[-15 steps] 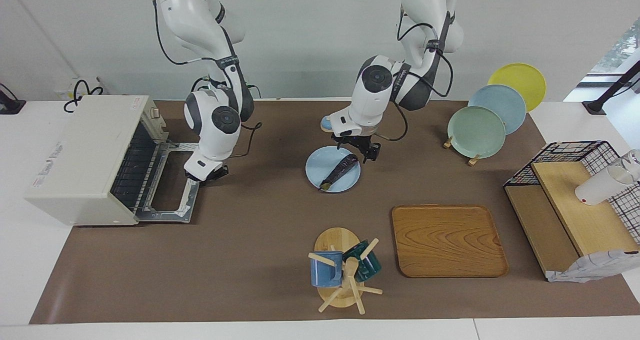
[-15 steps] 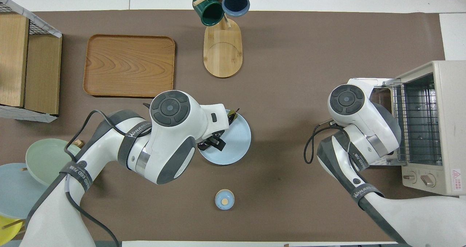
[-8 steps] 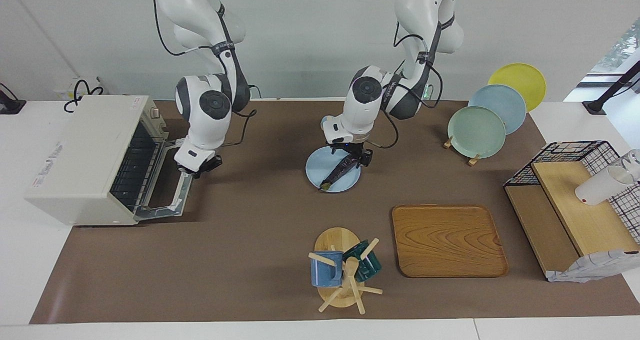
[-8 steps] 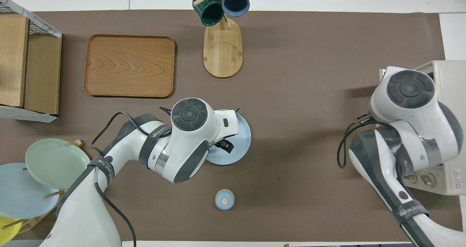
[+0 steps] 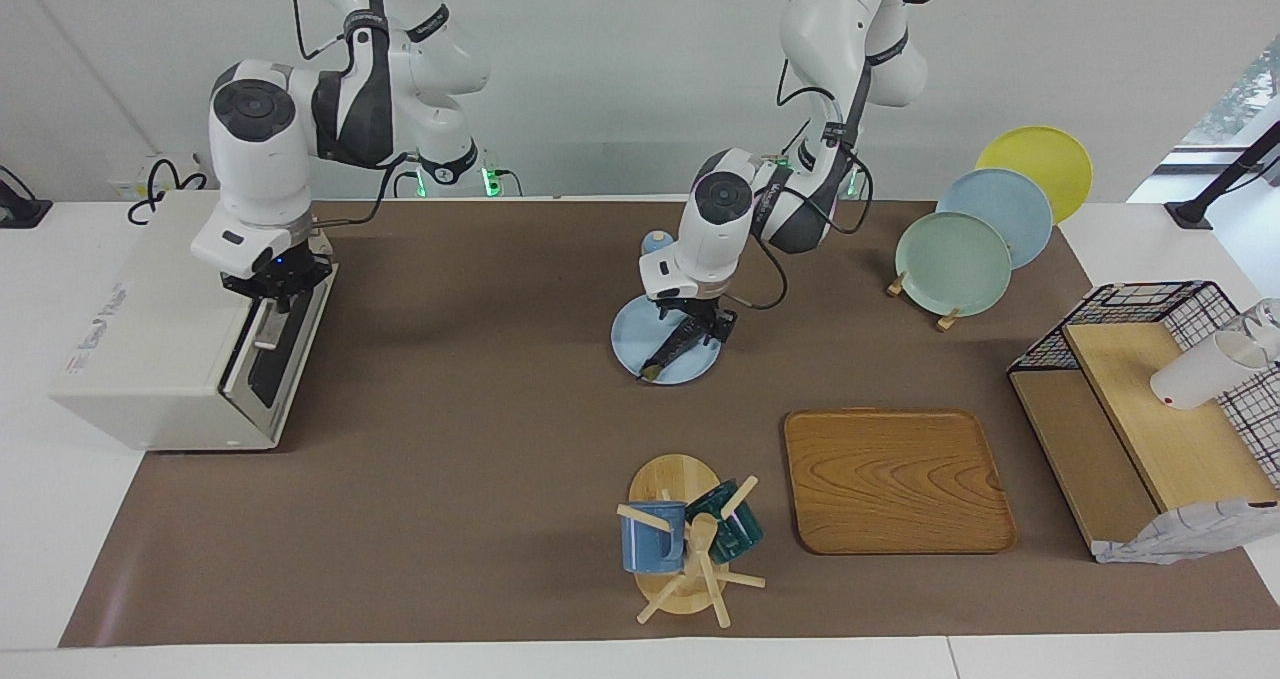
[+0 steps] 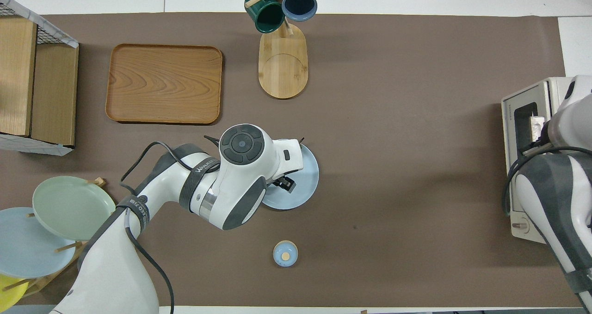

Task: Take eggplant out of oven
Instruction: 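Grasp the eggplant with the left gripper while the right gripper retracts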

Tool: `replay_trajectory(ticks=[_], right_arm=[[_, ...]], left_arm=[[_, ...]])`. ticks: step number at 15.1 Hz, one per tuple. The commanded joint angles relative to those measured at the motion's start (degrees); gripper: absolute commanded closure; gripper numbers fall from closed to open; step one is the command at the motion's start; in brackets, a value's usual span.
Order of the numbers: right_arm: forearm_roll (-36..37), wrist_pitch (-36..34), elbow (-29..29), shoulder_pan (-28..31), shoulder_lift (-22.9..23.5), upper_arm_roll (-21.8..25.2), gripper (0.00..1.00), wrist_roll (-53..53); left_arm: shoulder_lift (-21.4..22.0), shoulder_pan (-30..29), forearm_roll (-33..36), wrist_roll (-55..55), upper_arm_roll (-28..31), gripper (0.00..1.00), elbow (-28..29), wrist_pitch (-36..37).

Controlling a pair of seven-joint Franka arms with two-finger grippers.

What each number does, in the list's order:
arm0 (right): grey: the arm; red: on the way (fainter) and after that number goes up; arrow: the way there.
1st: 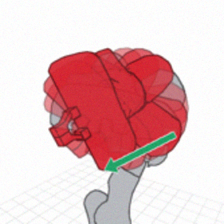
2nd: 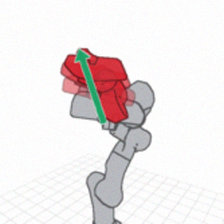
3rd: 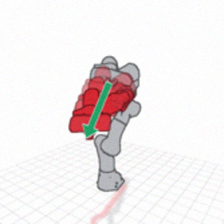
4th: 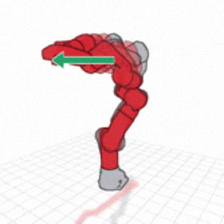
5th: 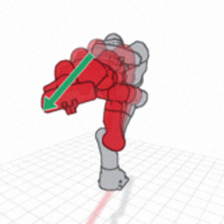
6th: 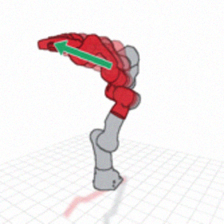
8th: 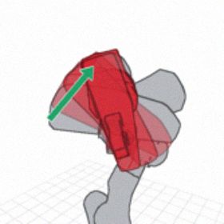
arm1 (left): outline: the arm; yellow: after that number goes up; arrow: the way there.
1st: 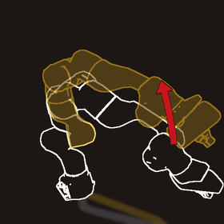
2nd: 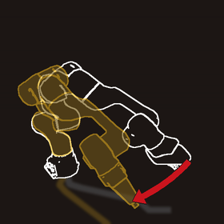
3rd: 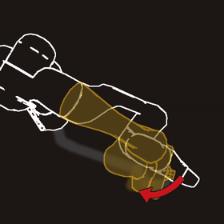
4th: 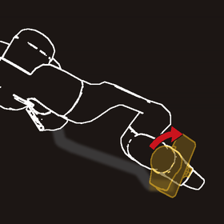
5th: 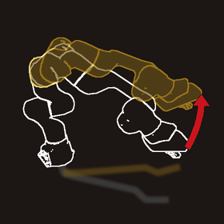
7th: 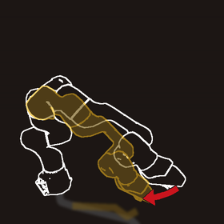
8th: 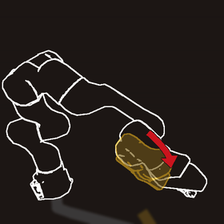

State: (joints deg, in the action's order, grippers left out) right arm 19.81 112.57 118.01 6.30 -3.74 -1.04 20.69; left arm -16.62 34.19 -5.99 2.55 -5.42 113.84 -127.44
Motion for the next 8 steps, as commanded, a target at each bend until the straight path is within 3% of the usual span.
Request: replay_trajectory(ticks=[1,5,6,8], right_arm=[[-7.82,-12.24,-8.45,0.38,0.14,-0.19,1.00,1.64],[-11.97,-21.50,-21.22,0.11,2.25,-0.81,1.00,1.20],[-13.03,-22.65,-21.67,0.11,2.25,-0.81,0.88,0.41],[-15.14,-23.62,-21.59,-0.15,2.07,-0.98,0.00,-1.26]], left_arm=[[0.44,0.88,-0.51,0.79,0.85,0.23,1.30,-1.49],[0.53,0.88,-0.60,0.79,0.85,0.44,1.48,-1.40],[0.53,0.88,-0.60,0.70,0.85,0.46,1.74,-1.40],[0.71,1.49,-0.60,0.62,0.85,0.46,2.09,-1.58]])
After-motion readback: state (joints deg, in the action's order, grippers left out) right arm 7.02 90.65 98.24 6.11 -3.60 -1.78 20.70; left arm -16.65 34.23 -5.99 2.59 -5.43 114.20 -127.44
